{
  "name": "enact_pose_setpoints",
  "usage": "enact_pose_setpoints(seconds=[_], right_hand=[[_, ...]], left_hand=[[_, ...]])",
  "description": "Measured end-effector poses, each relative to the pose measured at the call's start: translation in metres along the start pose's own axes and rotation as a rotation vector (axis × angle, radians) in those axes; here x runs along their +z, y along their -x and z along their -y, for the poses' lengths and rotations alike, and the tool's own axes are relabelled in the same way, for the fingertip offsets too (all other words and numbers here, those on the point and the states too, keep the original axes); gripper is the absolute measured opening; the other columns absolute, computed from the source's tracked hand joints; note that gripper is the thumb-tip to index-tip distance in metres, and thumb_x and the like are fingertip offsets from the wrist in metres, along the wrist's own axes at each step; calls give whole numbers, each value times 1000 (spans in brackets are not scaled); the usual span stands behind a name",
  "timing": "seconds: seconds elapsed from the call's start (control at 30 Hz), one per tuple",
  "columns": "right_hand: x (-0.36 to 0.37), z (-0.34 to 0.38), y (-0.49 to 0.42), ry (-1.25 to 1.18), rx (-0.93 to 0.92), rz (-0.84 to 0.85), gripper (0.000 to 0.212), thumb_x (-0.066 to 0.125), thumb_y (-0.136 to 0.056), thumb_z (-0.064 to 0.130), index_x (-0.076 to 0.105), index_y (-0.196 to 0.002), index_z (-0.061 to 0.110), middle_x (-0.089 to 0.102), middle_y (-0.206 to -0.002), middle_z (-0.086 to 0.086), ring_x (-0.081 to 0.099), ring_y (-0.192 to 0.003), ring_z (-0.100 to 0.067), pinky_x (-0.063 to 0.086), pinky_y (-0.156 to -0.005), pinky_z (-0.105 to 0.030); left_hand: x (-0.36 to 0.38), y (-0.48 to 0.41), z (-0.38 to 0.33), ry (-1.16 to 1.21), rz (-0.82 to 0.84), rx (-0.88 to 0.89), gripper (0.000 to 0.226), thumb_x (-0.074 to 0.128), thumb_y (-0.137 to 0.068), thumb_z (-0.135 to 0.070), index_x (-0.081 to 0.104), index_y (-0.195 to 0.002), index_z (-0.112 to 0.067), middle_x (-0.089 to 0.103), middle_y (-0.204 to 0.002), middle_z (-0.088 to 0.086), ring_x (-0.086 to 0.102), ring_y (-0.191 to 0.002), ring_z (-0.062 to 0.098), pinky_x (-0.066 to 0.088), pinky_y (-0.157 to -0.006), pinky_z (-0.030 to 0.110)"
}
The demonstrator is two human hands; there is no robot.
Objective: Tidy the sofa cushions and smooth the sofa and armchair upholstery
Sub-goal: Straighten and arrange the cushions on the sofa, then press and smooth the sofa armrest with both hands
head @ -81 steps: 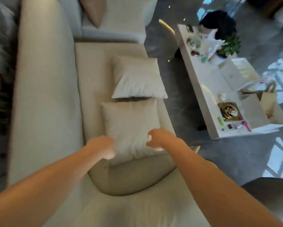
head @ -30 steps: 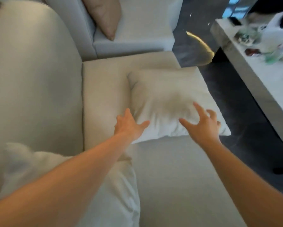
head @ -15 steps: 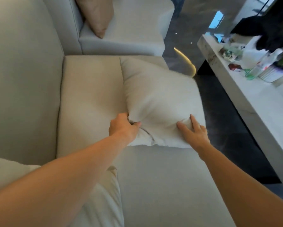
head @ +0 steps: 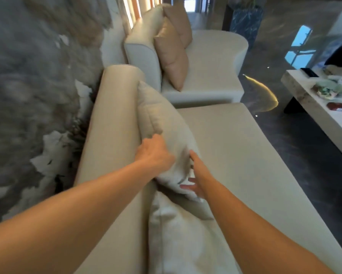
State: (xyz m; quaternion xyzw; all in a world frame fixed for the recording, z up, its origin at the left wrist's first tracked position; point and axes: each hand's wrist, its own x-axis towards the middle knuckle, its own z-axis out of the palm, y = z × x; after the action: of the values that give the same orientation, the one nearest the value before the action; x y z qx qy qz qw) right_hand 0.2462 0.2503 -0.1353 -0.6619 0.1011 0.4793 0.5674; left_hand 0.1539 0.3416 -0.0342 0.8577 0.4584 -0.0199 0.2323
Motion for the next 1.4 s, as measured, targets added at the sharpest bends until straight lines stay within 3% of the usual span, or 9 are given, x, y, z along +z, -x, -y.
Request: enact_pose_setpoints(seconds=[0.1,0.23,0.33,0.4,0.53,0.63,0.9,1.2,1.4], right_hand=[[24,-12,23,83,-5,58,73,49,-91,65,25,-154,34,29,-159,2,41,-125,-29,54,-89,-51],[6,-17,54,257,-70,53,46,53,-93,56,51,-129,29,49,-145,2,56,-115,-29,55,-92,-45],[-13,-24,86,737,-304,-24,34,58,-94,39,66,-121,20,65,-127,-8,61,-99,-25,54,-90,-41],[-33,-36,113,1003,-436,-93,33,58,-94,33,69,-121,17,67,-127,-10,61,-109,-28,46,-97,-36],[-101,-92,168,1344,-537,-261,31,44,-95,28,67,-111,15,68,-118,-18,61,-109,-39,47,-85,-40],[-159,-158,230,1528,-620,-330,29,40,-95,24,62,-111,13,66,-114,-15,58,-108,-39,46,-85,-43],[-289,-333,428,1789,-294,127,33,42,-97,30,66,-117,17,67,-124,-12,60,-116,-34,47,-95,-40],[-337,-416,499,1670,-547,6,66,11,-98,56,13,-157,27,13,-167,-6,5,-152,-32,-2,-120,-53],[-334,-431,498,1623,-708,-174,65,9,-95,57,23,-154,33,25,-163,-5,15,-150,-32,2,-121,-55]], left_hand=[[1,16,49,50,19,35,37,59,-83,-34,52,-114,-16,64,-113,16,63,-96,40,53,-83,42],[4,39,71,33,4,95,34,54,-87,-38,57,-111,-14,65,-117,16,58,-107,39,43,-79,36],[6,69,74,-19,23,129,34,53,-88,-32,59,-112,-9,64,-119,19,57,-111,39,43,-82,36],[9,99,82,-91,-14,149,35,53,-88,-25,63,-116,-6,63,-120,19,55,-114,36,44,-92,37],[29,194,117,-477,-225,274,36,48,-87,-32,62,-115,-15,58,-125,7,48,-112,31,42,-88,42],[48,281,137,-458,-287,205,39,49,-86,-28,58,-119,-9,58,-124,15,50,-105,37,43,-84,46],[104,530,134,-326,-123,-65,50,57,-85,-17,51,-130,2,46,-142,26,45,-117,46,40,-92,54],[172,670,113,-193,-128,-288,62,30,-96,-44,23,-151,-18,14,-162,4,5,-146,34,5,-114,65],[188,673,118,-169,-321,-255,63,25,-93,-52,28,-149,-24,20,-161,-1,8,-147,30,9,-112,67]])
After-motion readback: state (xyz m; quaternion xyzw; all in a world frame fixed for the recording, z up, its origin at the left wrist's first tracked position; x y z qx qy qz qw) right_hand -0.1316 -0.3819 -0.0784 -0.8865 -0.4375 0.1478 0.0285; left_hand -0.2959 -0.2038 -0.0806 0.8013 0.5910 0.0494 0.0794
